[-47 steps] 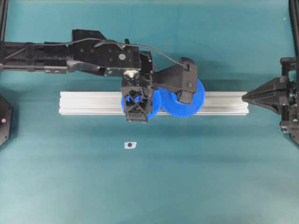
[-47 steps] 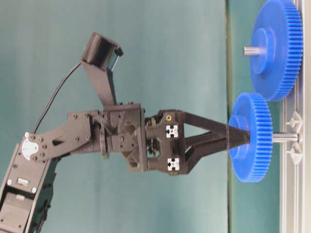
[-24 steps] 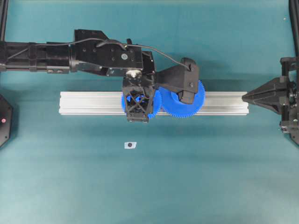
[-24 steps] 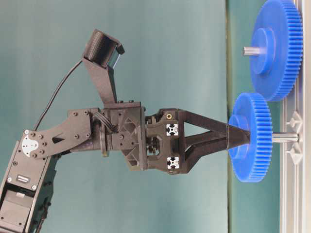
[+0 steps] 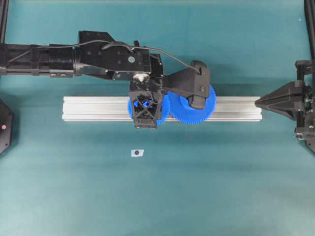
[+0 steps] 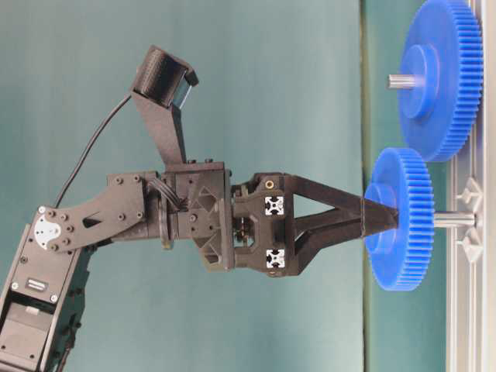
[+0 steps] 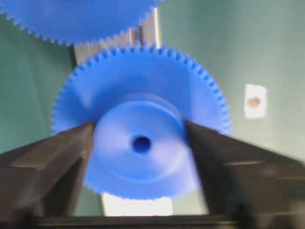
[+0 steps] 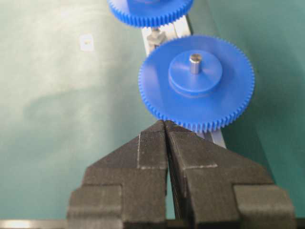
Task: Find the location of the shaft and insert the small gear.
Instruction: 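Open the left gripper and pull back from the seated gear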
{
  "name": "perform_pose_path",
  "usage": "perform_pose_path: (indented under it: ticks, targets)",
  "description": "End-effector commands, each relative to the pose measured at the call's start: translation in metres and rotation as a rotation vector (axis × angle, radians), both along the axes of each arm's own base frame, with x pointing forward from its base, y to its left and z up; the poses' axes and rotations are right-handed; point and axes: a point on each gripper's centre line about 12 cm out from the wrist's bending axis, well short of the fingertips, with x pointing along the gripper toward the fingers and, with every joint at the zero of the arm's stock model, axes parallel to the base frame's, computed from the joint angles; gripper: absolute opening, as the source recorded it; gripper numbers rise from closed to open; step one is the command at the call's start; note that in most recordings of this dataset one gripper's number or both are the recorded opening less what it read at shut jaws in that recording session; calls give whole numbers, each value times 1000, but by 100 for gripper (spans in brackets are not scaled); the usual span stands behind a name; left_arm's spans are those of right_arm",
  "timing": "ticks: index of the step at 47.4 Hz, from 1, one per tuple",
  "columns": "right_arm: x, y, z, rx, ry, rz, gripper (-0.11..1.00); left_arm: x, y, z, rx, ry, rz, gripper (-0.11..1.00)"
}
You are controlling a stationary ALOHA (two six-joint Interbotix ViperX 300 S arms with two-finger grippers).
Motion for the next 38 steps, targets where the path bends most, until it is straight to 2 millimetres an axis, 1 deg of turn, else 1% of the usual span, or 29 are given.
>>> perform_pose_path:
  ticks: [1, 3, 5, 11, 21, 30, 38]
  targets:
    - [2, -1, 4, 7, -14, -7, 4, 1, 6, 25, 15, -65, 3, 85]
    - [2, -1, 4, 7, -16, -7, 4, 1, 4, 27, 19, -66, -5, 87]
    - [2, -1, 4, 7, -16, -7, 4, 2, 0, 28, 17, -72, -15, 86]
    - [2, -1, 4, 7, -14, -7, 4, 1, -3, 28, 16, -67, -21, 84]
    - [2, -1, 4, 7, -14, -7, 4, -2, -7, 31, 12, -46, -22, 84]
    - [2, -1, 4, 8, -16, -8, 4, -6, -7, 46, 19, -75, -22, 83]
    - [2, -1, 4, 7, -16, -7, 4, -9, -7, 55, 18, -94, -22, 83]
